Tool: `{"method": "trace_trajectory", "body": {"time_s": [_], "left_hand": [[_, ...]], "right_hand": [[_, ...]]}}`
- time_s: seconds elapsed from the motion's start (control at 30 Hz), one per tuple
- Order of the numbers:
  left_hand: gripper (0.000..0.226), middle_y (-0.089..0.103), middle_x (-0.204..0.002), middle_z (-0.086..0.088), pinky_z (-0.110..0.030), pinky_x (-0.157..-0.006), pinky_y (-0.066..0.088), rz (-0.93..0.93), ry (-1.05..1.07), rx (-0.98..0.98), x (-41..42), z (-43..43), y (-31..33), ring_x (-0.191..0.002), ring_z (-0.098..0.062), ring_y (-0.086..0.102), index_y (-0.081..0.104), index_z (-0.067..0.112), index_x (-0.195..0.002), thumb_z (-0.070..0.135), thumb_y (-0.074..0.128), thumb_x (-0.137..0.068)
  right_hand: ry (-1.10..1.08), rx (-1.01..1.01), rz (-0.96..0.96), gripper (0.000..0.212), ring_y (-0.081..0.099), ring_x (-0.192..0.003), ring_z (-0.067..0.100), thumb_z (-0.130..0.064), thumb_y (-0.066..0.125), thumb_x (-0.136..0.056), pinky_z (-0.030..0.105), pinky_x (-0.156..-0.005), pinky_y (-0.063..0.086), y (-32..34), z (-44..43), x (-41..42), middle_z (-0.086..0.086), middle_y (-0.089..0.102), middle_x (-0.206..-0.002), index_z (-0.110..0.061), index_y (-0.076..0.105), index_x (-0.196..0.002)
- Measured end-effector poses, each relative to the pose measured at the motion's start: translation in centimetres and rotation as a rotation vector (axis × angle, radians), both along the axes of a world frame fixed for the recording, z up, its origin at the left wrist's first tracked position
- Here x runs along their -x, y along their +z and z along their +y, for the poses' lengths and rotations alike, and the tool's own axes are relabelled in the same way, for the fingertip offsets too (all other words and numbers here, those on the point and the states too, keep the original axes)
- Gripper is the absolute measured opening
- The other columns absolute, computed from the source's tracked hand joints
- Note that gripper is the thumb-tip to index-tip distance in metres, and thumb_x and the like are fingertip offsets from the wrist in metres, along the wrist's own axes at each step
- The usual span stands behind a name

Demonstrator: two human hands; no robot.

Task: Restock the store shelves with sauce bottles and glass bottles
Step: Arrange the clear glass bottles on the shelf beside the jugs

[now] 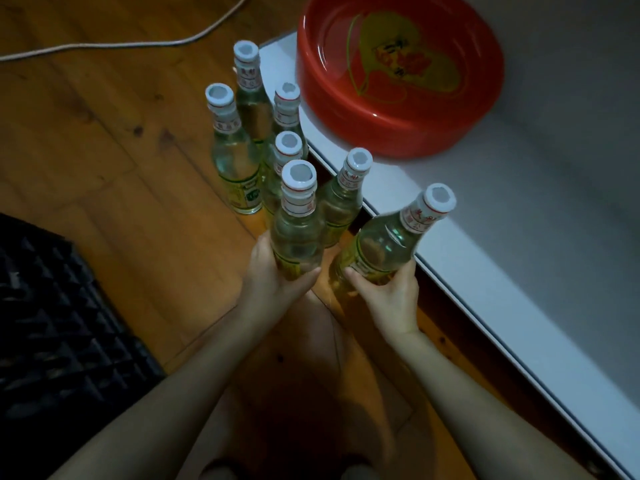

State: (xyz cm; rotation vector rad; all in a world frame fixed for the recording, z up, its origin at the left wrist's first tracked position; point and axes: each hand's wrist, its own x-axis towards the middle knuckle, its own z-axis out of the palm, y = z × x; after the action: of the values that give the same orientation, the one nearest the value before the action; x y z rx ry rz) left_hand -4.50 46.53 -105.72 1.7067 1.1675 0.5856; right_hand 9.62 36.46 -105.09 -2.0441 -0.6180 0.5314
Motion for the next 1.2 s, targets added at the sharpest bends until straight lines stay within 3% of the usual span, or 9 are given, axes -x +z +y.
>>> {"method": "trace_trajectory", "body": {"time_s": [0.1, 0.23, 0.33, 0.53, 0.8, 0.9, 0.97, 1.07, 1.2], "left_hand": [[0.071, 0.055, -0.112, -0.003, -0.047, -0.087, 0.050, -0.041, 0.014, 0.037, 1.2, -0.4, 3.8, -0.110, -0.020, 0.055, 0.046, 0.017, -0.116, 0.046, 0.076, -0.059], [0.077, 0.057, -0.117, -0.004, -0.049, -0.089, 0.050, -0.037, -0.011, 0.119, 2.7, -0.9, 9.8, -0.114, -0.021, 0.054, 0.046, 0.019, -0.124, 0.049, 0.079, -0.061], [0.076, 0.054, -0.120, -0.005, -0.049, -0.093, 0.048, -0.051, 0.000, 0.148, 3.8, -1.6, 15.9, -0.117, -0.021, 0.052, 0.042, 0.024, -0.124, 0.048, 0.078, -0.062], [0.073, 0.056, -0.120, -0.001, -0.039, -0.095, 0.048, -0.023, -0.020, 0.112, 5.7, -2.3, 30.7, -0.115, -0.012, 0.053, 0.045, 0.018, -0.125, 0.040, 0.078, -0.063], [0.062, 0.059, -0.112, 0.007, -0.036, -0.087, 0.051, -0.040, -0.057, 0.037, 6.8, -1.3, 52.2, -0.107, -0.008, 0.055, 0.042, 0.047, -0.111, 0.047, 0.076, -0.058], [0.063, 0.059, -0.110, 0.011, -0.030, -0.087, 0.050, -0.039, -0.102, -0.037, 6.5, -0.9, 59.4, -0.105, -0.006, 0.055, 0.049, 0.033, -0.114, 0.043, 0.079, -0.058], [0.076, 0.055, -0.107, 0.014, -0.018, -0.084, 0.044, 0.001, -0.110, -0.135, 6.4, -0.6, 63.9, -0.102, -0.001, 0.051, 0.050, 0.024, -0.120, 0.054, 0.071, -0.053], [0.089, 0.047, -0.106, 0.019, -0.011, -0.079, 0.032, 0.029, -0.147, -0.161, 6.5, -0.1, 69.8, -0.100, 0.003, 0.046, 0.047, 0.026, -0.125, 0.065, 0.056, -0.046], [0.093, 0.052, -0.118, 0.013, -0.019, -0.087, 0.038, 0.025, -0.227, -0.236, 6.3, 0.6, 75.9, -0.110, -0.007, 0.050, 0.043, 0.028, -0.129, 0.065, 0.058, -0.045]], "right_hand": [[0.000, 0.017, 0.042, 0.062, 0.058, -0.090, 0.001, -0.019, 0.084, -0.061, 0.021, -0.084, 0.047, 4.2, -0.6, 1.0, -0.013, 0.057, -0.097, -0.016, 0.045, -0.110], [0.004, -0.008, 0.115, 0.067, 0.051, -0.089, -0.023, -0.013, 0.083, -0.064, 0.001, -0.074, 0.042, 10.7, -1.4, 2.5, -0.025, 0.050, -0.098, -0.022, 0.039, -0.113], [0.016, 0.002, 0.148, 0.066, 0.050, -0.086, -0.026, -0.017, 0.083, -0.064, 0.000, -0.071, 0.040, 16.3, -1.8, 3.5, -0.026, 0.050, -0.096, -0.024, 0.040, -0.113], [0.025, 0.025, 0.176, 0.067, 0.053, -0.087, -0.019, -0.017, 0.084, -0.063, 0.004, -0.074, 0.042, 29.6, -2.3, 5.3, -0.027, 0.052, -0.099, -0.037, 0.038, -0.107], [0.027, -0.017, 0.164, 0.069, 0.053, -0.088, -0.020, -0.020, 0.085, -0.061, 0.002, -0.073, 0.043, 50.0, -1.9, 6.5, -0.026, 0.054, -0.100, -0.032, 0.042, -0.114], [0.036, -0.062, 0.096, 0.063, 0.054, -0.086, -0.021, -0.012, 0.084, -0.061, -0.001, -0.072, 0.041, 57.7, -1.5, 6.4, -0.026, 0.055, -0.096, -0.024, 0.048, -0.110], [0.042, -0.084, 0.063, 0.061, 0.055, -0.086, -0.020, -0.008, 0.084, -0.061, -0.001, -0.074, 0.041, 62.5, -1.3, 6.4, -0.022, 0.057, -0.096, -0.020, 0.050, -0.110], [0.030, -0.120, 0.026, 0.063, 0.059, -0.091, -0.010, -0.014, 0.086, -0.058, 0.007, -0.077, 0.046, 68.7, -1.9, 6.2, -0.016, 0.063, -0.102, -0.019, 0.053, -0.111], [0.014, -0.176, -0.042, 0.060, 0.061, -0.087, -0.009, -0.015, 0.086, -0.056, 0.006, -0.073, 0.047, 76.3, -2.9, 5.5, -0.018, 0.064, -0.097, -0.020, 0.055, -0.107]]}}
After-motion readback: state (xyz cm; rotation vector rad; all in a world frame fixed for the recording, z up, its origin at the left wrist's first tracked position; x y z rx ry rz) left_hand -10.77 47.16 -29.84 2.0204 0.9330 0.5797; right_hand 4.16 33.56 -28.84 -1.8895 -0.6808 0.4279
